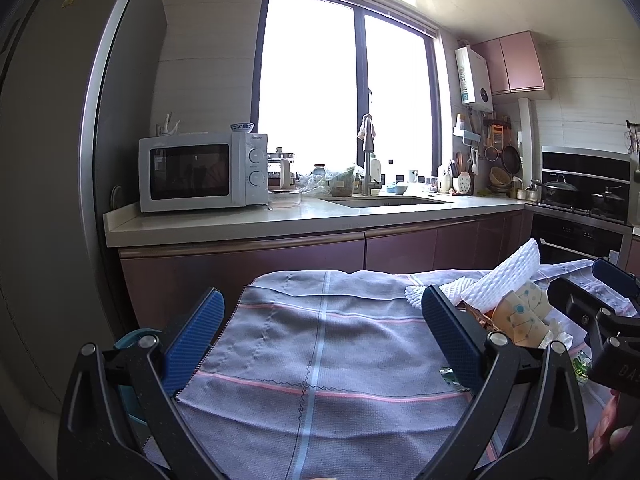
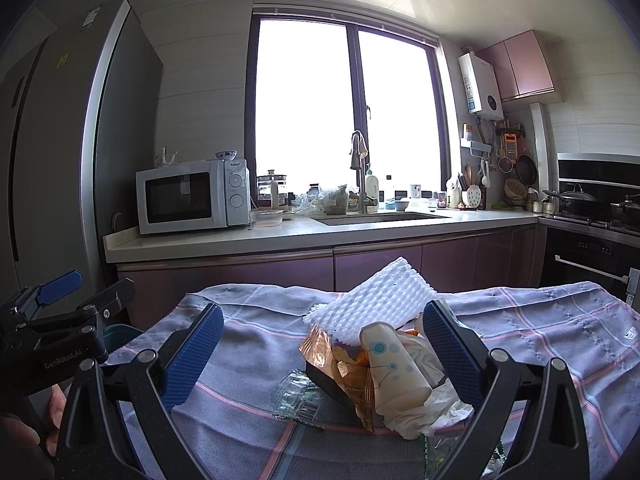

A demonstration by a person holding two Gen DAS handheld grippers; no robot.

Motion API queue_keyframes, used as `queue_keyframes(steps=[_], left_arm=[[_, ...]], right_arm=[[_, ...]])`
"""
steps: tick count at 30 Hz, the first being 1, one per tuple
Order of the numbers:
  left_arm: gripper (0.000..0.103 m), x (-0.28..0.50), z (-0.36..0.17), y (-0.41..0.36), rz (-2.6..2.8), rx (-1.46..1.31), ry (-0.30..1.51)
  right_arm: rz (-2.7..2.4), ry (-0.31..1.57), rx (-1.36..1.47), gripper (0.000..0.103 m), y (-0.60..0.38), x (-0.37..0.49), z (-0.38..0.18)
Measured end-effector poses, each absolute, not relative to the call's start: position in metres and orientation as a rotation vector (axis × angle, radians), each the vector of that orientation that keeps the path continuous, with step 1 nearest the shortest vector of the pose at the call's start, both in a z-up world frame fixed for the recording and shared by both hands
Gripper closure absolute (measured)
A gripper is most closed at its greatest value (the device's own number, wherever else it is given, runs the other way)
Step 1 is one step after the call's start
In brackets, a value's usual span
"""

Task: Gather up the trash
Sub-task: 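Grasp the gold snack wrapper with the left tool while the right tool grasps a blue-dotted paper cup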

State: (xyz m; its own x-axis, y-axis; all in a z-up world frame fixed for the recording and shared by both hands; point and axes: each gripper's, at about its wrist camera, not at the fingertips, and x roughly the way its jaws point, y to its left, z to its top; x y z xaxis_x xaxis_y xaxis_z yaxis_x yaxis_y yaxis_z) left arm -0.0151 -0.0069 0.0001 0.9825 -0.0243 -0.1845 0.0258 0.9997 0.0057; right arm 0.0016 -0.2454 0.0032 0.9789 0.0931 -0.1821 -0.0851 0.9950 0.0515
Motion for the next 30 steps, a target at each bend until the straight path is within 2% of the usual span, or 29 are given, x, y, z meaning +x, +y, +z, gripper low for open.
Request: queue_keyframes(steps=[30], left_arm=[[0.006, 0.049, -0.025, -0.098, -0.426, 0.083, 0.448]], right_arm=[[-0.024, 0.447, 0.149, 0.007, -0.354, 0.019, -0.042]])
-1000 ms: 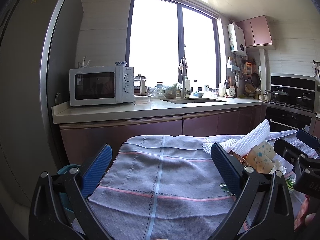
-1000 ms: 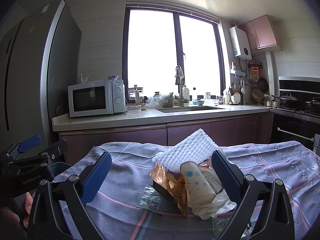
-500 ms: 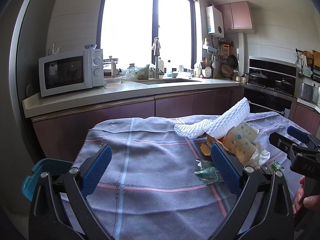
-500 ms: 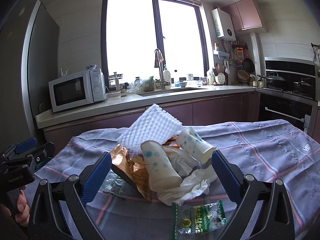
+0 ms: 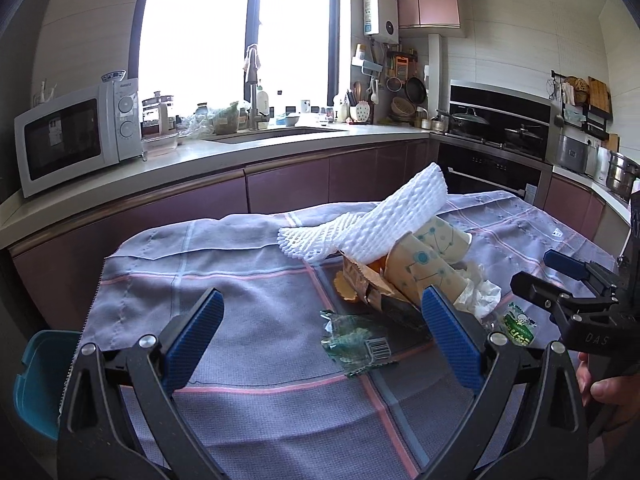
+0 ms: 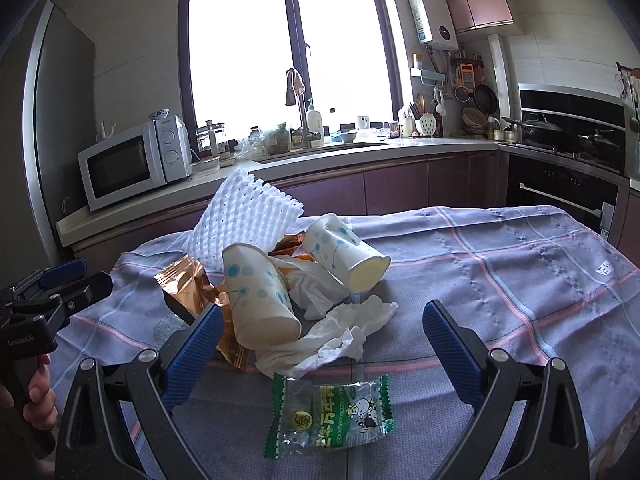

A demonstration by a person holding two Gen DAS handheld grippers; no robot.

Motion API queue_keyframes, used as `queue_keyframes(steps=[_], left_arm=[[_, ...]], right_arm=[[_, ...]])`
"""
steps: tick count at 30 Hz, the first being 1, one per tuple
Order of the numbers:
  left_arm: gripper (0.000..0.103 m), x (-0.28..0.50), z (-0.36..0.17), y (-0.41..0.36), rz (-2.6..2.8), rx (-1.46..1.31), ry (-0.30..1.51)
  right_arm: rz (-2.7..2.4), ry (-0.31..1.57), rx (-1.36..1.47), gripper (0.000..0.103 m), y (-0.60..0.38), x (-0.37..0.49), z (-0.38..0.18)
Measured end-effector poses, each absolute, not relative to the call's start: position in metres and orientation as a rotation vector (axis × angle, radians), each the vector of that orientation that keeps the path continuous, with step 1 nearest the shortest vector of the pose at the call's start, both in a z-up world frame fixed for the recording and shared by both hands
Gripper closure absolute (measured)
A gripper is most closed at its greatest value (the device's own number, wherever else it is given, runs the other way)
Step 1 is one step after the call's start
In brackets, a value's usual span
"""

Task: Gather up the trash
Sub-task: 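Grasp the gold snack wrapper with the left tool while the right tool grasps a blue-dotted paper cup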

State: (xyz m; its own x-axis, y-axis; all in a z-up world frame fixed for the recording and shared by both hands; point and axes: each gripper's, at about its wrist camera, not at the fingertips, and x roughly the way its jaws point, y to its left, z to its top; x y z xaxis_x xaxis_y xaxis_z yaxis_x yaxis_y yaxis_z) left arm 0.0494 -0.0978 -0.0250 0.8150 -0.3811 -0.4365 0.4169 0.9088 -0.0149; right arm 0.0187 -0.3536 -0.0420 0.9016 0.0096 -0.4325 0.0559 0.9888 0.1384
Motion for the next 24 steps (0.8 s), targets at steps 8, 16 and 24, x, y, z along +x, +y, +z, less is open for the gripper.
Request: queue_keyframes(steps=[8, 16, 24], left_arm=[[0.011, 0.076, -0.029, -0.112, -0.488, 0.059, 0.526], [0.027, 0.095, -0.039, -0.126, -0.515, 0.051, 0.587], [0.058, 0.107, -0.048, -0.133, -0.577, 0.017, 0.67]], right_arm=[[0.018, 0.567, 0.207, 0.014, -0.373, 0.018, -0.068], [0.097, 0.533, 0.209, 0.025, -0.364, 0.035, -0.053], [0.158, 0.602, 0.095, 0.043, -0.332, 0.062, -0.052]])
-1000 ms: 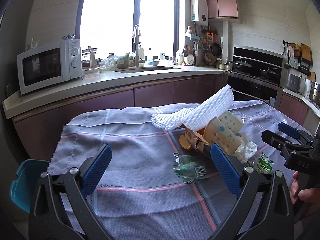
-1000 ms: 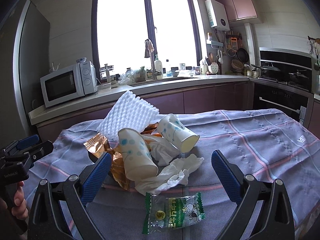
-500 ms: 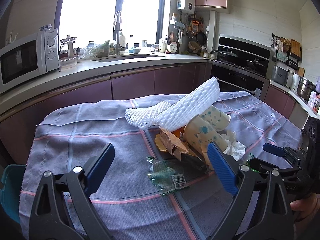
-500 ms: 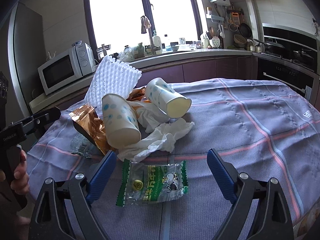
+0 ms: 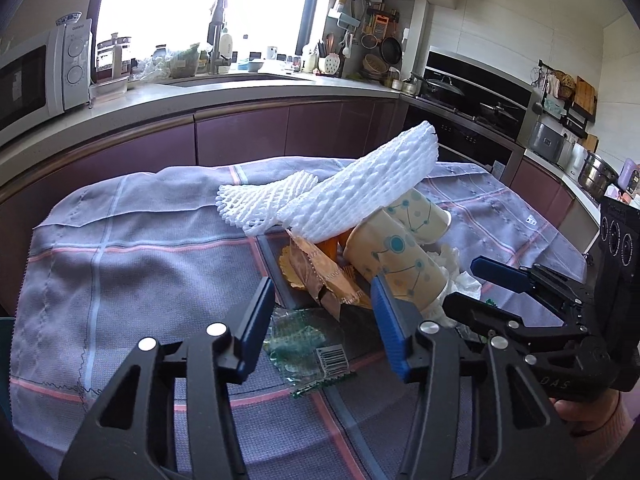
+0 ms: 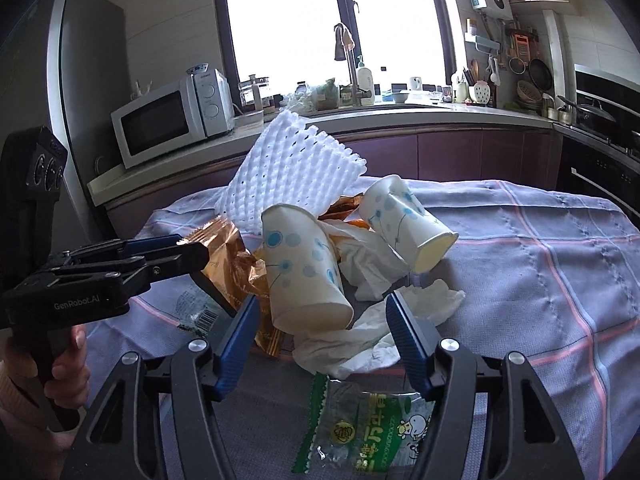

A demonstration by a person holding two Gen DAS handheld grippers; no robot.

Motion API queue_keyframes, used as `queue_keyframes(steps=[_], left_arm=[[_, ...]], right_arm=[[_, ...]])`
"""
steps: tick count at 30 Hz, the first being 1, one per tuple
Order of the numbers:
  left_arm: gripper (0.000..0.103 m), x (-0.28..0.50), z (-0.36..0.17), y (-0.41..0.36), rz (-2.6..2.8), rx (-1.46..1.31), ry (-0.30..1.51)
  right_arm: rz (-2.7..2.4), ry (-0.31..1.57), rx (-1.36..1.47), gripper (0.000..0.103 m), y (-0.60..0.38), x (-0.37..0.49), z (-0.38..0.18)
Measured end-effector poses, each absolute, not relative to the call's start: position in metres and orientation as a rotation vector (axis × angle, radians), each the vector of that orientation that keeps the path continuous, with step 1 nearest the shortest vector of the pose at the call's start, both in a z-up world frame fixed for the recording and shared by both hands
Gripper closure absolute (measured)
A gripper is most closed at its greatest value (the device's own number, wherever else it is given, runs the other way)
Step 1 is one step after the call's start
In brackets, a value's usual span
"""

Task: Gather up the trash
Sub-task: 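Grasp the gold snack wrapper with the left tool while the right tool grasps a blue-dotted paper cup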

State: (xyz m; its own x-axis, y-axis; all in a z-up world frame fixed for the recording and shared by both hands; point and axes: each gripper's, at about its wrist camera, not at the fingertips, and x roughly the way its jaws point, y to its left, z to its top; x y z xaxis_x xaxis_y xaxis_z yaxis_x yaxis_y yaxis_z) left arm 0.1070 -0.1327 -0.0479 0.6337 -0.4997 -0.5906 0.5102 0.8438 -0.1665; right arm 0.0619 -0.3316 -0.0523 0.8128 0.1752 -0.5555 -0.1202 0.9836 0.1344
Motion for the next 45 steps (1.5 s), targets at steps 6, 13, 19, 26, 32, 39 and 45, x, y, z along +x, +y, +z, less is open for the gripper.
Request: queue_keyframes(steps=[6, 13, 19, 26, 32, 39, 45], left_arm=[[0.067, 0.117, -0.057, -0.129, -0.605, -0.036, 0.732], [0.07, 0.128, -0.061, -0.128, -0.606, -0.072, 0.768], [0.089, 0.129, -0.065, -0.122, -0.618, -0.108, 0.788], [0.096, 0.116, -0.056, -0.109, -0.658, -0.136, 0.756], [0.096, 0.098, -0.04, -0.088, -0.674, -0.159, 0.716], [0.096, 0.077, -0.028, -0.051, -0.656, -0.189, 0.684], [0.096, 0.06, -0.018, -0.012, -0.615, -0.214, 0.653]], right_arm=[[0.177, 0.625, 0.117, 0.045, -0.335, 0.064, -0.057], [0.179, 0.638, 0.061, 0.037, -0.313, 0.086, -0.055], [0.19, 0.668, 0.09, 0.057, -0.313, 0.094, -0.059], [0.212, 0.624, 0.125, 0.057, -0.316, 0.081, -0.047], [0.261, 0.607, 0.171, 0.057, -0.314, 0.063, -0.04], [0.35, 0.605, 0.241, 0.057, -0.303, 0.05, -0.036], [0.447, 0.605, 0.293, 0.058, -0.282, 0.045, -0.032]])
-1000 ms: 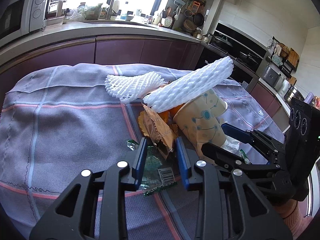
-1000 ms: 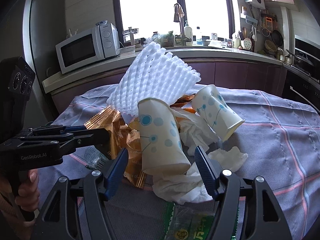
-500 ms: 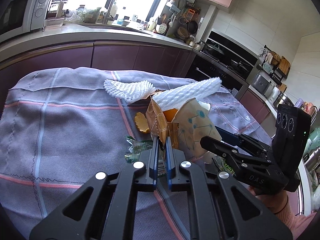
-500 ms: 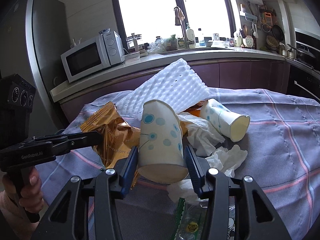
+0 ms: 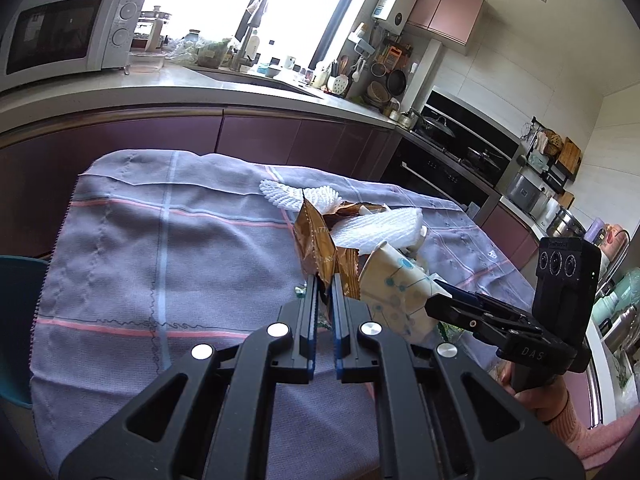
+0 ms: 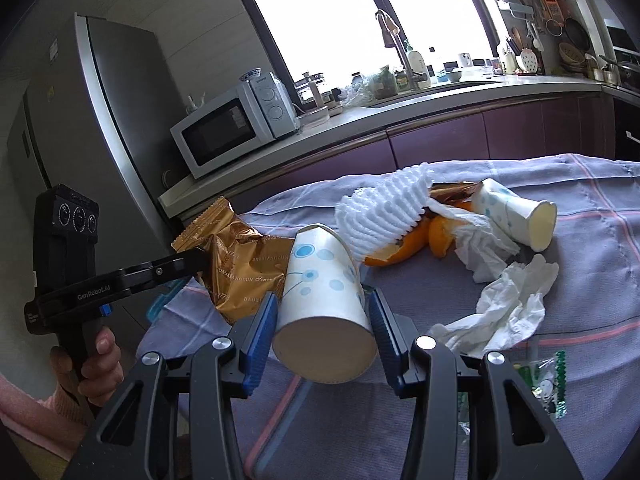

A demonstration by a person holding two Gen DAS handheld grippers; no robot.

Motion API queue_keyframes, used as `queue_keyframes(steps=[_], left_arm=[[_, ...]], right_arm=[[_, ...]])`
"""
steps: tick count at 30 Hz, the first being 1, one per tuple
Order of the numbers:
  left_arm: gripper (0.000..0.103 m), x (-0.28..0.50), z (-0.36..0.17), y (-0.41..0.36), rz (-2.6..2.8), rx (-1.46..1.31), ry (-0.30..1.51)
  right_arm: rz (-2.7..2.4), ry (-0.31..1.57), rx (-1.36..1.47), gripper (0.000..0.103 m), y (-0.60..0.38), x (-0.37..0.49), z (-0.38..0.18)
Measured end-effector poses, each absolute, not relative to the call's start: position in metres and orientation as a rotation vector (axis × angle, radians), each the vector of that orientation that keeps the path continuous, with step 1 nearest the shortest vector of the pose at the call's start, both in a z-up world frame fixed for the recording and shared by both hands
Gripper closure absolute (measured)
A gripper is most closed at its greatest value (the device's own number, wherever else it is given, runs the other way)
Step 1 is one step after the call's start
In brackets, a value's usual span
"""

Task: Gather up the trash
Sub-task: 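Grasp the gold snack wrapper with the left tool while the right tool grasps a blue-dotted paper cup, then carry the wrapper and cup over the teal bin and open both tools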

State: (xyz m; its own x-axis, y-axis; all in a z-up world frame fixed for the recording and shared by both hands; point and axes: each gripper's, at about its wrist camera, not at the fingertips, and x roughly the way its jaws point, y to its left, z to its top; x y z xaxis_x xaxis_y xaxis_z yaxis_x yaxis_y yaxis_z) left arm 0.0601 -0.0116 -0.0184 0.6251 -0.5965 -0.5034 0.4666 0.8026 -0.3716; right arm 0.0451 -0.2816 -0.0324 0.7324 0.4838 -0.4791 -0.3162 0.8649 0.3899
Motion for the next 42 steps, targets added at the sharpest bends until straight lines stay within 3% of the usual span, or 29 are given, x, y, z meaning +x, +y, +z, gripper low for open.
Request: queue_keyframes(steps=[10, 22, 30, 42], left_arm=[[0.096, 0.039, 0.001, 0.07, -0.462, -0.25, 0.57], [0.096, 0.033, 0.007, 0.188, -0.151, -0.274, 0.518], [0.096, 0.052, -0.025, 0.254, 0.026, -0.298, 0.569], [0.096, 0.093, -0.099, 0.288, 0.154, -0.285, 0.703]], right_arm=[[0.595, 0.584, 0.294, 0.058, -0.233, 0.058, -0.014], [0.863, 0.614, 0.211, 0.058, -0.106, 0.116, 0.004], [0.966, 0.706, 0.168, 0.058, -0.017, 0.153, -0.009], [0.901, 0.876, 0.093, 0.058, 0.061, 0.188, -0.053]])
